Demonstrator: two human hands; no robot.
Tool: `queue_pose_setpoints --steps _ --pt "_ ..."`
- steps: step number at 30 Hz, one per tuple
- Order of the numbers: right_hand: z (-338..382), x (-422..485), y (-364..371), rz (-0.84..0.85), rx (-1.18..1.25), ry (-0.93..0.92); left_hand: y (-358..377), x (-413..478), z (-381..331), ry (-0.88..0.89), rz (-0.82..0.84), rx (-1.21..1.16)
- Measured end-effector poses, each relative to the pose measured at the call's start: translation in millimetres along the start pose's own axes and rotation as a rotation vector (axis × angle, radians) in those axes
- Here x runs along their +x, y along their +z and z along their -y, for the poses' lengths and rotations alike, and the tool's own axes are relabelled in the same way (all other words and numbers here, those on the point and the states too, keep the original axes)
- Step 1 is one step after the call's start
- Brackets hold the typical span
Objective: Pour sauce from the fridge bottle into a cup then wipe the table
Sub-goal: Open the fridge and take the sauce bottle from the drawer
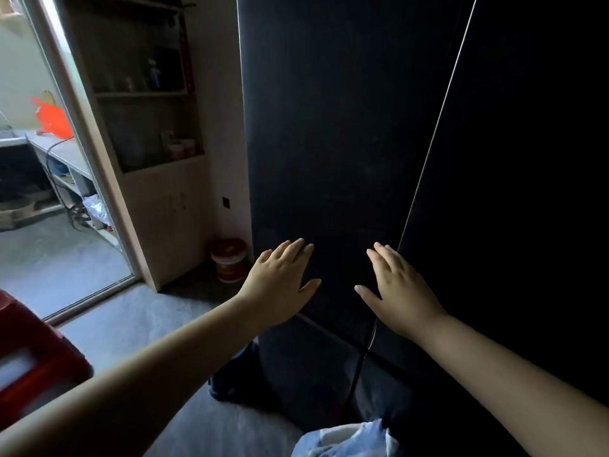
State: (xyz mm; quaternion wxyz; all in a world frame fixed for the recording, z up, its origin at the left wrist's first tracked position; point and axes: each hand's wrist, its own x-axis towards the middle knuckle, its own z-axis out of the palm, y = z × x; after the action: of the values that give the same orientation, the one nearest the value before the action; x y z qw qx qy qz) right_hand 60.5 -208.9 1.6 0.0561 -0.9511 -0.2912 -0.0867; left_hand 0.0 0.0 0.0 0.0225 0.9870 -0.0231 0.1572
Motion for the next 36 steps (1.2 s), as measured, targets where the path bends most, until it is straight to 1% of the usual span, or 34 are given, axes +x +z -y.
queue_pose_setpoints --steps 3,5,11,13,14,15,16,19,22,25,28,30,33,36 --pt "-12 18 14 -0.044 -0.025 -0.011 20 20 8 0.002 0.011 -0.044" --pt "-17 29 23 -0.038 -0.050 -0.007 35 34 12 0.021 0.028 -0.101" --pt "-29 50 54 -0.088 -0.293 0.051 89 73 30 0.067 0.034 -0.230" --pt "-30 52 63 -0.097 -0.388 0.073 109 80 36 0.057 0.043 -0.341" --pt "-31 52 67 -0.097 -0.434 0.082 120 82 38 0.031 0.052 -0.435" --pt "-32 52 70 -0.095 -0.480 0.091 133 82 40 -0.017 0.086 -0.555" --pt "-31 51 73 -0.079 -0.507 0.104 145 80 41 -0.090 0.153 -0.694" --pt "-29 52 75 -0.047 -0.581 0.133 189 72 42 -0.400 0.372 -1.133" --pt "-27 53 75 -0.039 -0.601 0.160 228 67 37 -0.678 0.539 -1.484" --pt "-27 54 73 -0.016 -0.630 0.175 250 73 28 -1.000 0.615 -1.867" --pt "-28 54 73 -0.012 -0.649 0.174 269 84 20 -1.323 0.603 -2.185" --pt "-27 53 73 -0.019 -0.663 0.178 284 88 15 -1.439 0.579 -2.285" --pt "-27 53 72 -0.020 -0.679 0.175 298 92 8 -1.486 0.559 -2.347" --pt "-29 53 72 -0.003 -0.694 0.168 303 95 3 -1.542 0.496 -2.387"
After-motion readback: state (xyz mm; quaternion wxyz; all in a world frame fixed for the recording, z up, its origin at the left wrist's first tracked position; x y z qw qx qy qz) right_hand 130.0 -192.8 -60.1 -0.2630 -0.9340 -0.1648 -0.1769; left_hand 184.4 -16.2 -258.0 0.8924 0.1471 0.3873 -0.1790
